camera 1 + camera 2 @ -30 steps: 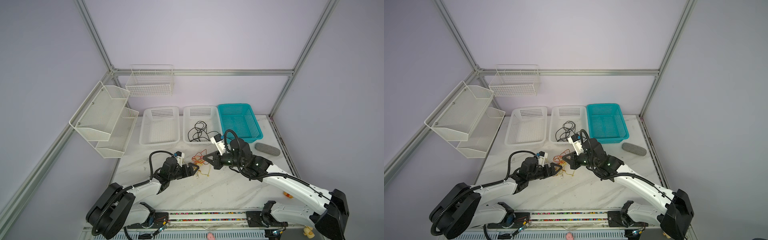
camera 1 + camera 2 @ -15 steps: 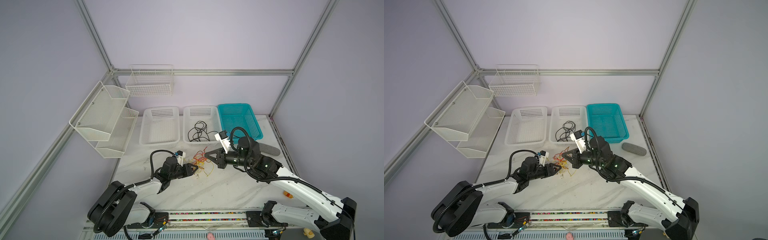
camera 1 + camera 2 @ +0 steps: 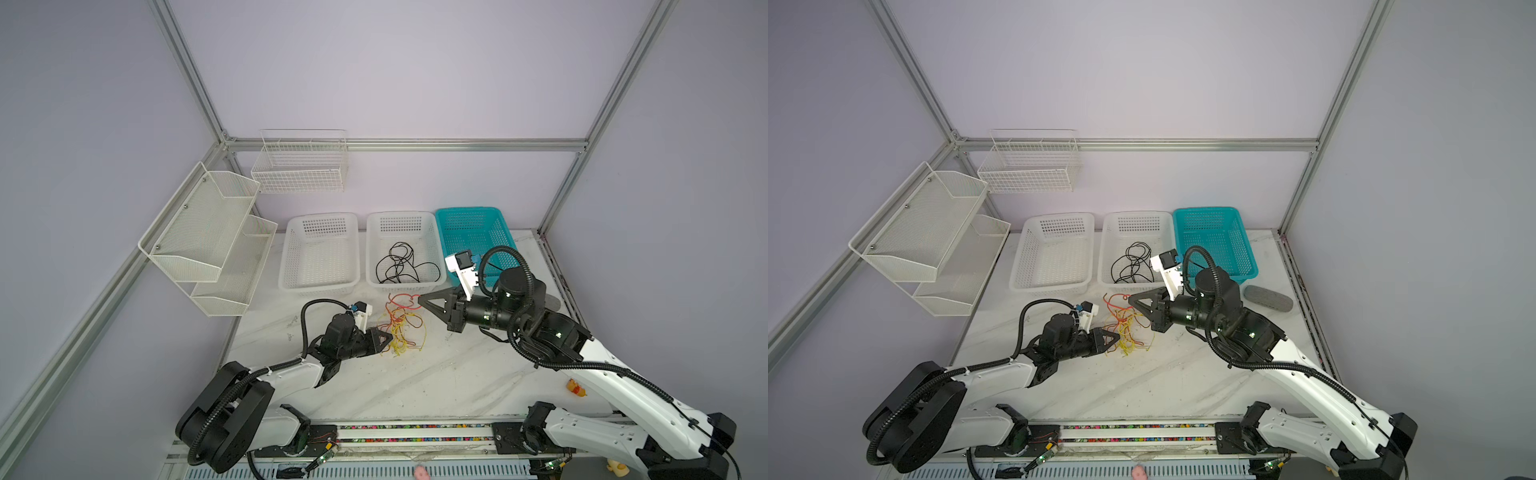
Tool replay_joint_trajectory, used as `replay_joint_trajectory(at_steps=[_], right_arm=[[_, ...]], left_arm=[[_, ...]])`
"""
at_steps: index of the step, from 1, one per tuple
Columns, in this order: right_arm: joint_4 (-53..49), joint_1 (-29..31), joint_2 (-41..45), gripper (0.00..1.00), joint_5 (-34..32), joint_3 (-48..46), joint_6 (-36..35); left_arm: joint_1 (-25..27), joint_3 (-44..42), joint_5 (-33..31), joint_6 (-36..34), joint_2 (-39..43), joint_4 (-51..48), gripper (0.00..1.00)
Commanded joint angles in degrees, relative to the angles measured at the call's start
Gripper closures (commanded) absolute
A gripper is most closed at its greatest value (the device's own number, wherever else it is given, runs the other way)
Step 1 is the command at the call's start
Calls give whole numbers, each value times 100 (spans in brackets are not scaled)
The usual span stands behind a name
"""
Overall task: Untangle the cables
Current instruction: 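Pull the red wire out with the right gripper while the left gripper holds the tangle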
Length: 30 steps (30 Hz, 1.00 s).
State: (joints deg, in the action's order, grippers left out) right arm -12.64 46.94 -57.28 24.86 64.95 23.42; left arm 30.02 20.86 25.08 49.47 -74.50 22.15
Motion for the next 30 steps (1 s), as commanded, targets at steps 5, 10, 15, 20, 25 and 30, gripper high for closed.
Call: replay_joint_trajectory(at_steps=[5,10,15,20,25,30], right_arm=[[-504,20,364,100,-809,664,-300],[-658,15,551,100,-1341,920,-322],[-705,14,690,100,-1966,1125,-157],[-734,11,870,100,-2513,1438,-70],[-894,14,925,100,-2747,1859,-57],[-1095,15,851,100,-2750,2246,-72]], left_arm=[[-14,58,-73,-253,-72,-51,100],[-15,64,-73,-272,-174,-19,100],[-17,63,-82,-298,-259,-17,100],[-14,52,-109,-333,-319,-29,100],[-21,48,-124,-359,-362,-32,100],[-15,39,-117,-385,-429,-17,100]])
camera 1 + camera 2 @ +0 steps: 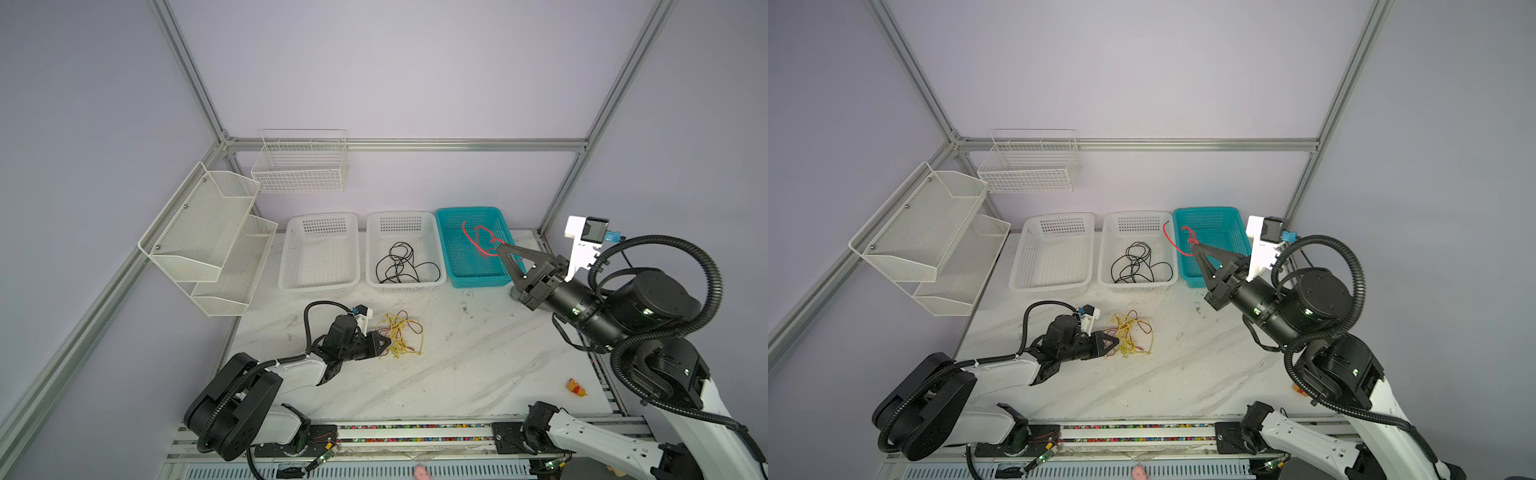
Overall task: Untangle the cables
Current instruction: 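Pull the red wire out with the right gripper while the left gripper holds the tangle, then carry the red wire over the teal basket with the right gripper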
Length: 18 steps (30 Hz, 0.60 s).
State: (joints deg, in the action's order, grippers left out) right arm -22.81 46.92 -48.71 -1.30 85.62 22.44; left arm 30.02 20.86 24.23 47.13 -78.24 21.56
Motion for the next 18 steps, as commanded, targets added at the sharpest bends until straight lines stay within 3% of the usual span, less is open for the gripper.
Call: replay_joint_trajectory(at_steps=[1,18], right_arm=[[-145,15,-31,100,-196,228,-5],[-189,13,-303,100,-1045,-441,-479]], left_arm=[[-15,41,-29,-145,-60,58,100],[-18,-3,-102,-205,112,-53,100]])
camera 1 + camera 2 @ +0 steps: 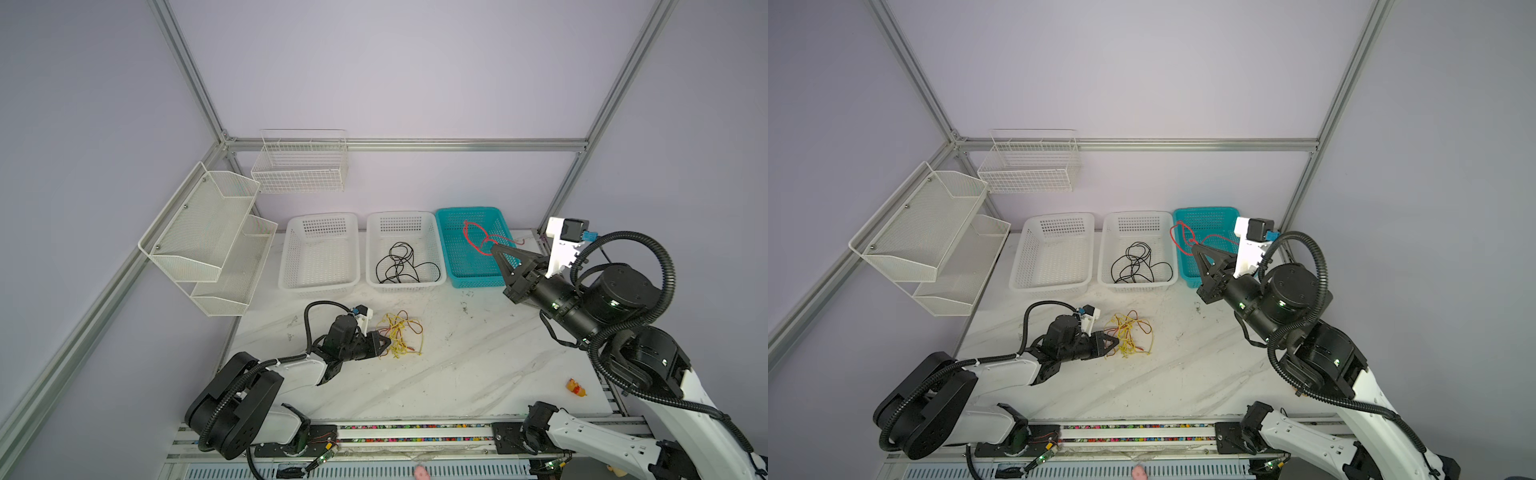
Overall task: Untangle the cables
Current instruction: 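Carry the red wire over the teal basket with the right gripper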
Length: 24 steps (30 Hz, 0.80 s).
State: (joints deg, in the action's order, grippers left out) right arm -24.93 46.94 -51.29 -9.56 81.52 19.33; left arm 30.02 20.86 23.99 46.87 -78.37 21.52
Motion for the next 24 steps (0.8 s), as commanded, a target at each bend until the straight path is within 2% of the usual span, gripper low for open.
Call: replay_joint_trajectory(at_steps=[1,6,13,17,22,24], right_arm=[[23,16,-77,100,-281,-61,-204],[54,2,-262,100,-528,-224,-346],[128,-220,-629,100,-505,-243,-542],[196,-728,-797,100,-89,-246,-589],[340,-1689,-941,100,655,-328,-615],[400,-1837,-1030,100,760,-315,-577]], left_arm=[[-14,-2,-86,-185,137,-57,100],[-14,25,-101,-196,163,-96,100],[-14,74,-167,-248,198,-238,100],[-14,113,-182,-263,224,-287,100],[-16,122,-242,-282,260,-314,100],[-19,124,-247,-279,259,-323,100]])
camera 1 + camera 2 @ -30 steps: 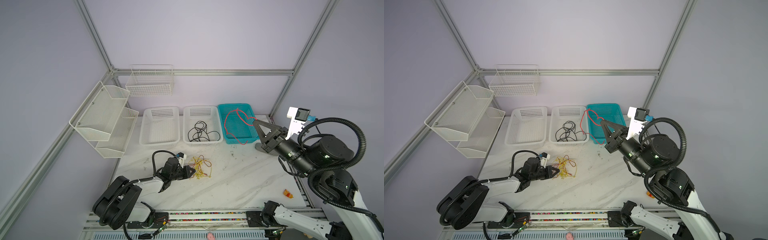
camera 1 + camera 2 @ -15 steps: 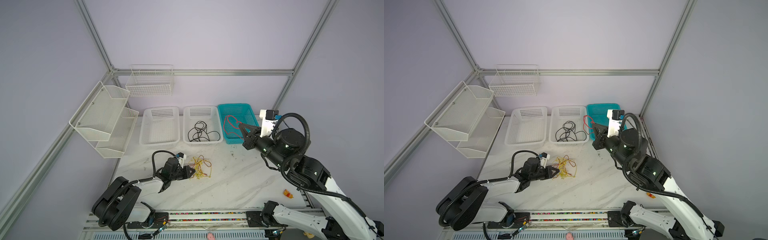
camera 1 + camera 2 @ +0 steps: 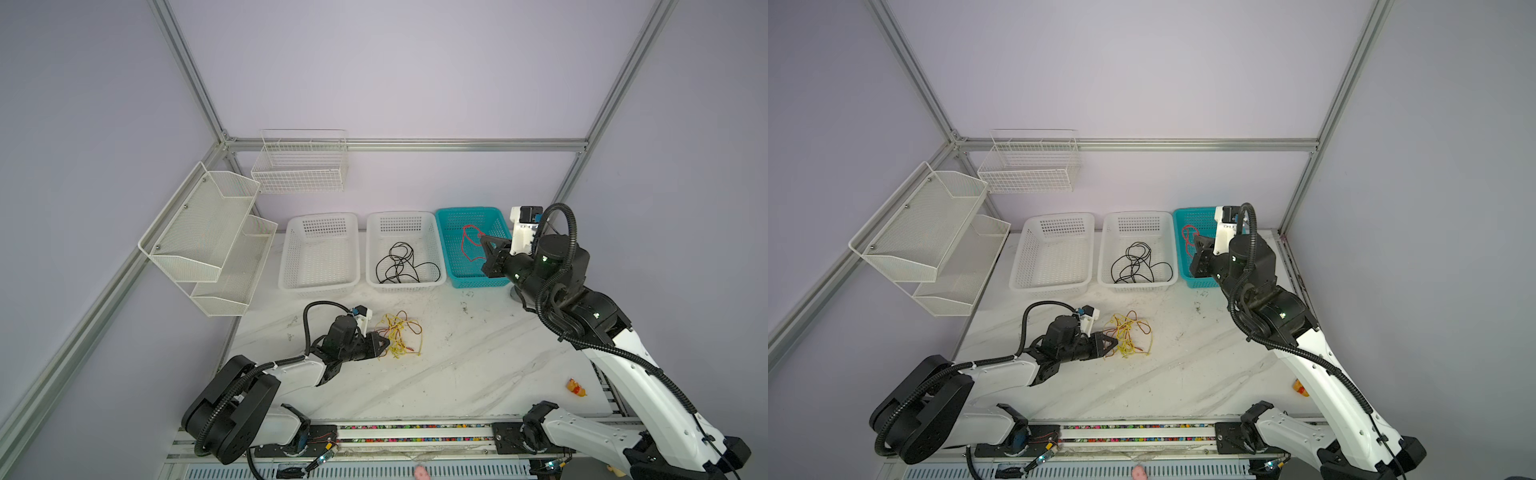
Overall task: Untangle the cables
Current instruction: 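Carry the red wire over the teal basket with the right gripper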
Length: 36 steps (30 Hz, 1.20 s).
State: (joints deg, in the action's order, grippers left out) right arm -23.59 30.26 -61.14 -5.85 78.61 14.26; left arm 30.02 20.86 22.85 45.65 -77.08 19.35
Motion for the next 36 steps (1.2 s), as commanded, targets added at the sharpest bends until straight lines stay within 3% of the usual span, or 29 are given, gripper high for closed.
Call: replay_joint_trajectory(at_steps=[1,17,30,36], right_arm=[[299,-218,-106,100,419,-19,-39],[735,-1407,-1053,100,1114,142,839],[1574,-1979,-2149,100,1645,191,1470],[1941,-1987,-2486,100,1512,45,1600]], left_arm=[[-16,128,-129,-161,127,-107,100],[-8,28,-260,-203,101,33,100],[-5,-60,-298,-248,95,133,100],[-6,-93,-306,-255,138,137,100]])
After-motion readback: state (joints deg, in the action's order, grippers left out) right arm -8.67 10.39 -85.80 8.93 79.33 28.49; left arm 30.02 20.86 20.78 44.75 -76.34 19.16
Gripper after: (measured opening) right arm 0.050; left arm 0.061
